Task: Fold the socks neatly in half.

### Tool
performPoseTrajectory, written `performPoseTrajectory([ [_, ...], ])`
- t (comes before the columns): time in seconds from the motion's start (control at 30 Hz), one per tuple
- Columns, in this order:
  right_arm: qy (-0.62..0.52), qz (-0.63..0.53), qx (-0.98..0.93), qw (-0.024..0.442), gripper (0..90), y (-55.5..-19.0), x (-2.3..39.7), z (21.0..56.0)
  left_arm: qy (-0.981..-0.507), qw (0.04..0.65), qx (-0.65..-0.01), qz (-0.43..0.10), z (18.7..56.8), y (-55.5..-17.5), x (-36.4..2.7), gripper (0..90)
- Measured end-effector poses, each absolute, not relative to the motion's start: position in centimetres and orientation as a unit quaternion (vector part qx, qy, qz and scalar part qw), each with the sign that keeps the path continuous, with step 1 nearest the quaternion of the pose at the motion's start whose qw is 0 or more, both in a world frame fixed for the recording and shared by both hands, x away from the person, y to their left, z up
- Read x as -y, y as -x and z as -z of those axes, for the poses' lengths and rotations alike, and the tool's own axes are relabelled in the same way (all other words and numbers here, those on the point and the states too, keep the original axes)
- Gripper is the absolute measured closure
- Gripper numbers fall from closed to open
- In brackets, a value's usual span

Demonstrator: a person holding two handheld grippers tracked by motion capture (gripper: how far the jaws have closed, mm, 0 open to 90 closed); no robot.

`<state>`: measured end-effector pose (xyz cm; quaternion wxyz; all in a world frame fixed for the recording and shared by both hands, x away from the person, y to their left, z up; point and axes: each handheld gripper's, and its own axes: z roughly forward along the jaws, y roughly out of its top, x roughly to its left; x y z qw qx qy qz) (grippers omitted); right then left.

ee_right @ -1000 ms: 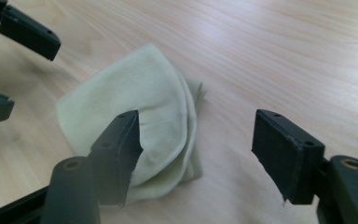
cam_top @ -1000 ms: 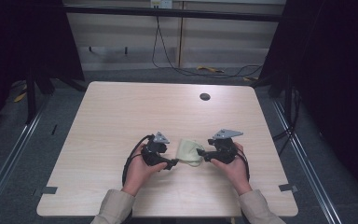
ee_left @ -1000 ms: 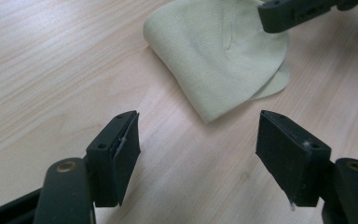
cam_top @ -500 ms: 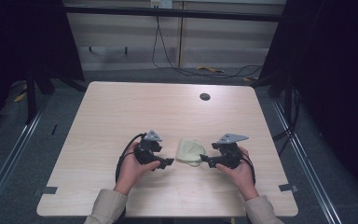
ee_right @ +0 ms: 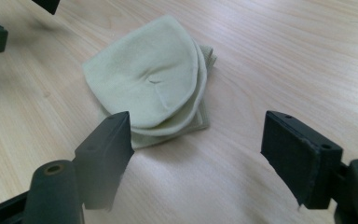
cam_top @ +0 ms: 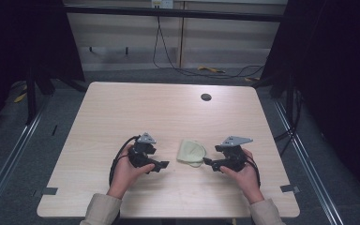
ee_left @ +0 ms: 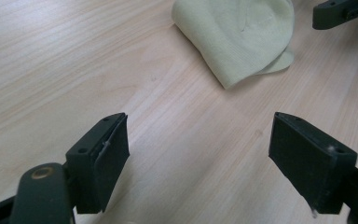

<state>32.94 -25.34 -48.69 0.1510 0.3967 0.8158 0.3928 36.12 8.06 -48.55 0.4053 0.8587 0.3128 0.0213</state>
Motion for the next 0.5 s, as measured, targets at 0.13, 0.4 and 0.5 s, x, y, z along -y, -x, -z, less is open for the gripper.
performPoseTrajectory([
  [0.13,-0.399,-0.393,-0.814,0.151,23.3,-32.7,25.8,48.6,-0.859,0.408,-0.308,-0.025,48.4,-36.0,-8.7,19.7],
  [0.4,-0.398,-0.393,-0.815,0.151,21.8,-31.9,26.7,48.5,-0.854,0.417,-0.310,-0.029,48.3,-36.0,-9.6,19.6],
  [0.5,-0.398,-0.391,-0.816,0.150,21.0,-31.7,26.9,48.5,-0.854,0.416,-0.310,-0.032,48.5,-36.0,-9.9,19.6],
])
